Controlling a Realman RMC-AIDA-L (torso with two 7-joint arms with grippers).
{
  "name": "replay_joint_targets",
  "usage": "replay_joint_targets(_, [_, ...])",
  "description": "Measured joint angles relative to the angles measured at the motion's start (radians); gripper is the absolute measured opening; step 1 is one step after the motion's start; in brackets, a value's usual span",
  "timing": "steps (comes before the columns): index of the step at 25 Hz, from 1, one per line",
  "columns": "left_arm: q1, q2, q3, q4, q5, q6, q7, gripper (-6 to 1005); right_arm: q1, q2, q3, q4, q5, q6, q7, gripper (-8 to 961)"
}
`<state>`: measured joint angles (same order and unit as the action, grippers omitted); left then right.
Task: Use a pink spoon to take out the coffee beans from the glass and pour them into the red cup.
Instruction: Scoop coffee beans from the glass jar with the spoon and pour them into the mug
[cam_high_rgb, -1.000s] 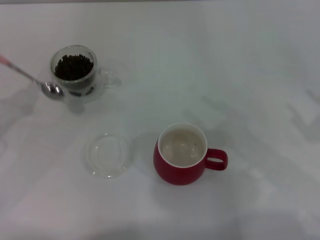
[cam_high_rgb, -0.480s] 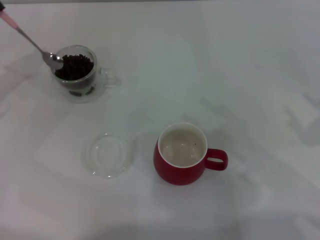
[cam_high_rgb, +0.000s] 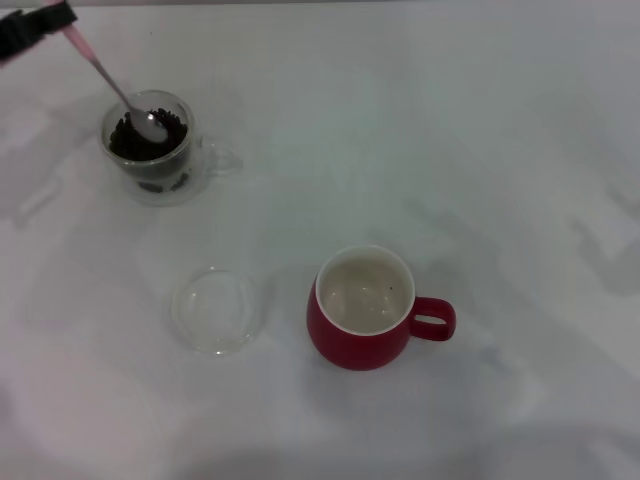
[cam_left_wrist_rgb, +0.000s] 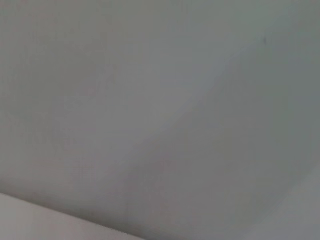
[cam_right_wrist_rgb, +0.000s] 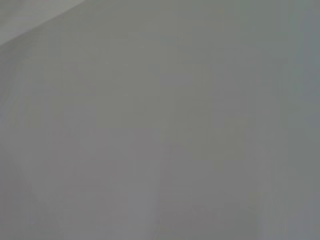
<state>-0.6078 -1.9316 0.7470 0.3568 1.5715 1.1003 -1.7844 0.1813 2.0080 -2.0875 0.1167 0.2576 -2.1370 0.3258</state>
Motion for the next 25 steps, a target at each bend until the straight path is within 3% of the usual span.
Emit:
replay_joint_targets(7, [0.014,-0.033,-0.004,-0.01,0.011,-0.027,-0.019,129,0.005,0.0,0.004,0.0,0.0,0.006,0.001,614])
replay_joint_targets(14, [0.071,-0.063,-0.008,-0.012,-0.015,-0.054,-0.042,129,0.011,-0.002,0.006,0.0,0.002,0.006,0.002,613])
replay_joint_targets(25, [0.156,-0.078,-0.008,-0.042,-0.209,0.032,-0.093,128,0.026,-0.008,0.006,0.008,0.005,0.008,0.002,613])
